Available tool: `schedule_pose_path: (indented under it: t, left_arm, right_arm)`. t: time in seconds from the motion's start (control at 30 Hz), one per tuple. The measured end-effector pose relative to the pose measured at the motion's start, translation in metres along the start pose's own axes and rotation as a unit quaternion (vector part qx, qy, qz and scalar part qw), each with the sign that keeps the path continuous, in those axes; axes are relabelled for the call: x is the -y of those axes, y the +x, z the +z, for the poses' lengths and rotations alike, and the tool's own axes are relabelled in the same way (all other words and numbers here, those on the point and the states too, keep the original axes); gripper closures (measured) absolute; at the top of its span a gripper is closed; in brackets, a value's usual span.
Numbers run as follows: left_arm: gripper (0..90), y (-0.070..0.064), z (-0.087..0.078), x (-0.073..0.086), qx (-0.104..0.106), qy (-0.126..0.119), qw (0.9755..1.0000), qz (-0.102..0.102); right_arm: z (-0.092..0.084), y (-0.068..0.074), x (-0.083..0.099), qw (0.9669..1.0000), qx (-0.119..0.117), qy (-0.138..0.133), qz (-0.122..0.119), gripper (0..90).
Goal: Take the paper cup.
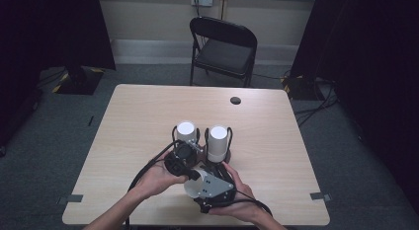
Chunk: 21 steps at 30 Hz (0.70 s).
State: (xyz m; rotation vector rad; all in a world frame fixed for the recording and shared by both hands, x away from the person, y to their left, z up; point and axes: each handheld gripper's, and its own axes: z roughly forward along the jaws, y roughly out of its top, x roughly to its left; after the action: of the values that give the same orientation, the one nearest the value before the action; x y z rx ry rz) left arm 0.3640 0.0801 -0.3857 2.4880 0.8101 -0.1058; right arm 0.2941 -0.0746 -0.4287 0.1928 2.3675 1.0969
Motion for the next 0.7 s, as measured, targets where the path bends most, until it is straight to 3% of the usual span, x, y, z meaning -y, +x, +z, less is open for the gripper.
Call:
schedule_pose_path:
  t: [0.07, 0.3, 0.7]
  left_arm:
    - [86.8, -0.001, 0.0011, -0.0019, 0.001, 0.004, 1.0, -0.001]
    - [88.1, -0.0025, -0.0004, -0.0017, 0.002, -0.003, 0.9999, -0.012]
    - [87.6, -0.0011, 0.0058, -0.0017, 0.009, 0.006, 0.9996, -0.026]
  right_arm:
    - [0.0009, 0.002, -0.0022, 0.9999, 0.002, -0.007, -0.007, 15.0]
    - [-0.0033, 0.0018, -0.006, 0.9995, 0.007, -0.032, 0.0, 19.8]
    - [-0.0038, 0.0046, -0.0061, 0.9996, 0.013, -0.025, -0.008, 21.6]
